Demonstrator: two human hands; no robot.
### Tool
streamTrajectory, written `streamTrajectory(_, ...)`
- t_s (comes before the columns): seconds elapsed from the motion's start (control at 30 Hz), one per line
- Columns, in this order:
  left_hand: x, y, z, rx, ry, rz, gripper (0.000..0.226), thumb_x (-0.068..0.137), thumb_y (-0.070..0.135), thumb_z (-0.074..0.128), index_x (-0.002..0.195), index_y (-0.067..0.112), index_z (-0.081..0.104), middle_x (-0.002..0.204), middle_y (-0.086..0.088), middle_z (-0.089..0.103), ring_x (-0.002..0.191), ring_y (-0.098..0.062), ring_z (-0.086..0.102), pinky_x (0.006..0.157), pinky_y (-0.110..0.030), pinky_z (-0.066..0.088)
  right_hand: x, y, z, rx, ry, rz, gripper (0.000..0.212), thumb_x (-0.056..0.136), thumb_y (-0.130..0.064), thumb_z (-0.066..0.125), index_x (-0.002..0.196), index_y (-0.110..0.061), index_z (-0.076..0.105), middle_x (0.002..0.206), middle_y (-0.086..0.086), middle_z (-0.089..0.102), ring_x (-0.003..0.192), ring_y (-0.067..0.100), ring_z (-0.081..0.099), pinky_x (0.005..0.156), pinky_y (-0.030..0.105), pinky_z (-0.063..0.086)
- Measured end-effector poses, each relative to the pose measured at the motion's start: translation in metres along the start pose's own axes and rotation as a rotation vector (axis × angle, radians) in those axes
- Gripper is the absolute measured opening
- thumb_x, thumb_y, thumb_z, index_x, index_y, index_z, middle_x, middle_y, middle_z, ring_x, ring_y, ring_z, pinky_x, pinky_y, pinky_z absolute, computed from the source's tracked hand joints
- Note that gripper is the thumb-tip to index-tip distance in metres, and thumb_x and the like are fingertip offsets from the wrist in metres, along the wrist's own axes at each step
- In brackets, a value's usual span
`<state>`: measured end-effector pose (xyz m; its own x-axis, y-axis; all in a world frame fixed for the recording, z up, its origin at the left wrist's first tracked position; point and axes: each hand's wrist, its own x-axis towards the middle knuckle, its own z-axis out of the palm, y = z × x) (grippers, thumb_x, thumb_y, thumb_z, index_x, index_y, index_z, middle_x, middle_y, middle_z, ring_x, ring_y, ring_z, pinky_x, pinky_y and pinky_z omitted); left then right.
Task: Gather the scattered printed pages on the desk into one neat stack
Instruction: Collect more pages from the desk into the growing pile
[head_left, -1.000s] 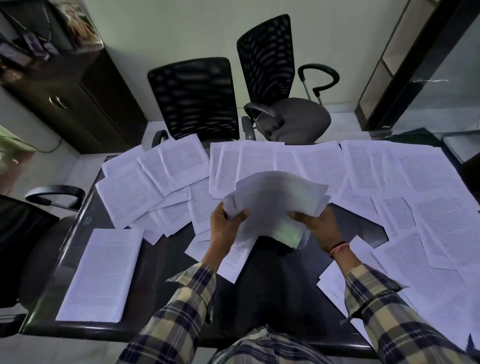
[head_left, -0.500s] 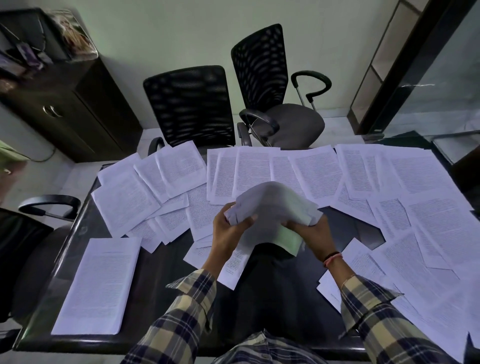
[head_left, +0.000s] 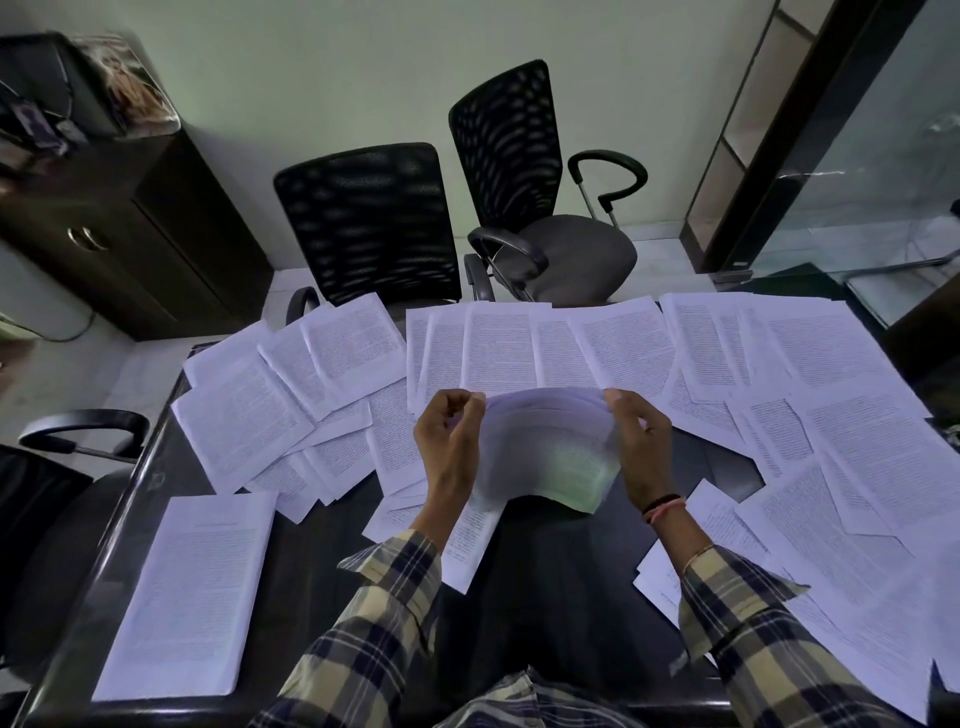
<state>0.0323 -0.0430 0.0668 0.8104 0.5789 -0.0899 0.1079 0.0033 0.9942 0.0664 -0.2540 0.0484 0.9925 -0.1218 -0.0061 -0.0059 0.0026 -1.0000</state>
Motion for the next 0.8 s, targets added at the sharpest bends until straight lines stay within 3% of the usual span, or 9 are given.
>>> streamTrajectory(0.1,0.0,-0.005,-0.002,0.02,0.014,-0.008,0.007,0.091,0.018,0.071,0.085,0.016,0.073,0.075,0.004,0.067,0.073,-0.009,0.057,0.071,-0.031,0.049,-0.001,0.001,-0.002,-0.028,-0.009,-0.018,0.019,0.101,-0.02,0.058,0.098,-0.014,0.076,0.096,-0.003,0.074,0.096,0.014,0.066,0.087,0.027,0.05)
streamTrajectory(0.2,-0.001,-0.007,-0.006,0.023,-0.039,0.061,0.017,0.097,0.032,0.07,0.089,0.018,0.072,0.083,-0.004,0.07,0.077,-0.011,0.06,0.07,-0.026,0.049,0.0,-0.004,-0.001,-0.052,-0.031,-0.086,0.035,0.095,-0.038,0.054,0.103,-0.011,0.075,0.102,-0.004,0.075,0.098,0.008,0.067,0.088,0.018,0.05)
streamTrajectory(0.3,0.001,-0.006,-0.005,0.083,-0.065,0.094,0.015,0.096,0.03,0.073,0.091,0.016,0.073,0.084,0.005,0.073,0.082,-0.008,0.065,0.071,-0.022,0.051,0.005,-0.004,0.002,-0.048,-0.028,-0.075,0.028,0.096,-0.032,0.062,0.094,-0.009,0.076,0.09,0.002,0.074,0.086,0.007,0.064,0.08,0.015,0.049)
streamTrajectory(0.4,0.005,-0.005,-0.004,0.123,-0.043,0.079,0.01,0.096,0.018,0.07,0.086,0.015,0.073,0.075,0.009,0.067,0.07,-0.003,0.058,0.067,-0.021,0.047,0.009,0.003,0.003,-0.079,-0.048,-0.064,0.023,0.1,-0.021,0.063,0.089,-0.004,0.074,0.085,0.019,0.069,0.08,0.012,0.059,0.074,0.018,0.048)
streamTrajectory(0.53,0.008,-0.001,-0.004,0.079,-0.057,0.059,0.034,0.1,0.033,0.067,0.069,0.021,0.062,0.062,0.014,0.054,0.064,-0.006,0.047,0.061,-0.019,0.039,0.011,0.001,0.002,-0.04,-0.044,-0.079,0.045,0.097,-0.039,0.058,0.081,0.002,0.065,0.077,0.026,0.057,0.073,0.019,0.048,0.069,0.026,0.043)
streamTrajectory(0.6,0.01,0.001,-0.003,0.119,-0.037,0.049,0.031,0.097,0.036,0.07,0.073,0.017,0.068,0.064,0.01,0.06,0.064,-0.006,0.052,0.062,-0.02,0.043,0.012,0.001,0.004,-0.027,-0.027,-0.054,0.037,0.1,-0.029,0.061,0.071,-0.007,0.063,0.067,0.015,0.051,0.07,0.017,0.044,0.068,0.027,0.04)
streamTrajectory(0.7,0.01,0.002,-0.001,0.136,0.006,0.034,0.016,0.094,0.019,0.069,0.078,0.014,0.071,0.069,0.008,0.066,0.063,-0.001,0.056,0.062,-0.018,0.046,0.015,0.005,0.006,-0.023,-0.002,-0.027,0.03,0.1,-0.016,0.062,0.072,-0.015,0.07,0.07,0.002,0.062,0.075,0.015,0.053,0.073,0.026,0.046)
streamTrajectory(0.8,0.011,-0.001,-0.002,0.13,0.025,0.027,0.013,0.093,0.01,0.063,0.087,0.013,0.074,0.081,0.008,0.073,0.072,0.001,0.062,0.065,-0.012,0.049,0.019,0.009,0.001,-0.043,-0.008,-0.046,0.025,0.1,-0.012,0.056,0.088,-0.003,0.076,0.087,0.014,0.073,0.086,0.018,0.065,0.083,0.031,0.053)
